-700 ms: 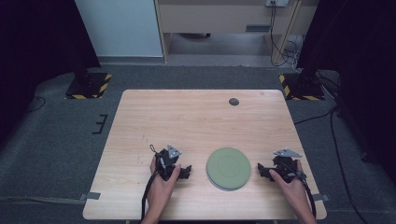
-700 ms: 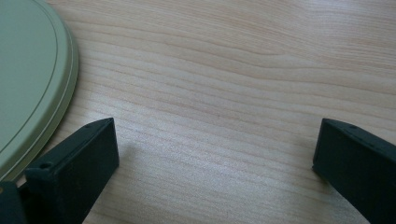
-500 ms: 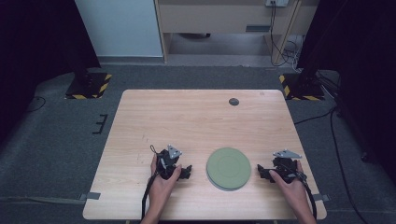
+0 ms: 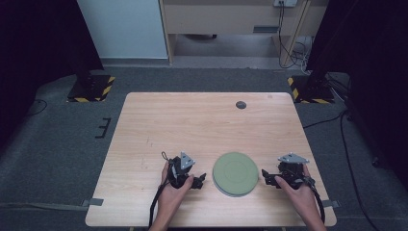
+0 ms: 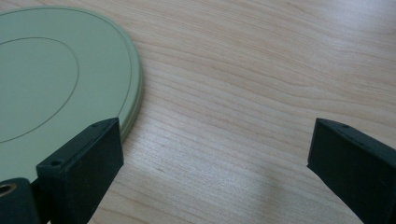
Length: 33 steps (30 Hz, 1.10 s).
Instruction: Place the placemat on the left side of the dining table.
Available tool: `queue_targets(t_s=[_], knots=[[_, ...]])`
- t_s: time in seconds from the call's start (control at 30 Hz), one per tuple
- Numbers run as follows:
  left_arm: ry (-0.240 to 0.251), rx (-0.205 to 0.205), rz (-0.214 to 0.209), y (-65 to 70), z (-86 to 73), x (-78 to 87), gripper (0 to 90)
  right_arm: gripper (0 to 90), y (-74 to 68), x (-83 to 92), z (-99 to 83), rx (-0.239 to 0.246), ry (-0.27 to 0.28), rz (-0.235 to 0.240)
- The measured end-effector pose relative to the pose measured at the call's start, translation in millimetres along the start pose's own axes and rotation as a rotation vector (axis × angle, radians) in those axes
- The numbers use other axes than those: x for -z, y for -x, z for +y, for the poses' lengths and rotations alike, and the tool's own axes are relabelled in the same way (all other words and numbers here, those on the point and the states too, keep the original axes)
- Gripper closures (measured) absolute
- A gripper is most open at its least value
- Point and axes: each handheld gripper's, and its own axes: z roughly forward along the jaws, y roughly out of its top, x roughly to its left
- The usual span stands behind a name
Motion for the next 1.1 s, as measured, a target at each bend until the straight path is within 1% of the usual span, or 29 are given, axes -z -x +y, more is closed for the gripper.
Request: queue_targets(t_s=[0.07, 0.17, 0.27, 0.47, 0.5, 0.6, 0.67, 0.83, 0.9, 1.0, 1.1], knots=[[0.017, 0.002, -0.013, 2.8, 2.1, 2.7, 3.1, 3.8, -1.8, 1.4, 1.0, 0.009, 0.0, 0.007], [0.029, -0.008, -0.016, 6.5, 5.2, 5.4, 3.4, 3.7, -4.8, 4.1, -2.0, 0.038, -0.004, 0.012], [0.039, -0.009, -0.032, 11.1, 7.4, 6.7, 3.7, 3.7, -7.1, 4.7, -7.4, 0.038, 0.002, 0.021], [0.039, -0.031, -0.064, 22.0, 9.3, 3.7, 3.7, 3.9, -14.2, 5.2, -14.3, 0.044, 0.019, 0.052], [0.047, -0.028, -0.076, 24.9, 9.5, 2.9, 3.7, 3.9, -15.0, 5.6, -14.6, 0.047, 0.023, 0.056], [0.051, -0.036, -0.081, 29.9, 10.1, 1.4, 3.7, 4.0, -19.1, 8.1, -14.9, 0.057, 0.033, 0.077], [0.05, -0.04, -0.088, 33.5, 10.8, -0.2, 3.6, 4.1, -20.3, 8.2, -15.4, 0.064, 0.033, 0.086], [0.03, -0.058, -0.097, 41.9, 9.1, -7.8, 3.9, 4.4, -22.4, 5.9, -17.9, 0.063, 0.022, 0.096], [0.026, -0.06, -0.1, 45.0, 7.5, -9.3, 3.9, 4.5, -23.4, 5.8, -18.7, 0.071, 0.016, 0.096], [0.023, -0.068, -0.101, 49.7, 5.1, -11.1, 4.5, 4.6, -23.1, 6.6, -20.1, 0.068, 0.018, 0.1], [0.011, -0.076, -0.098, 52.4, 4.2, -13.6, 4.3, 4.6, -25.2, 6.0, -21.8, 0.078, 0.008, 0.109]])
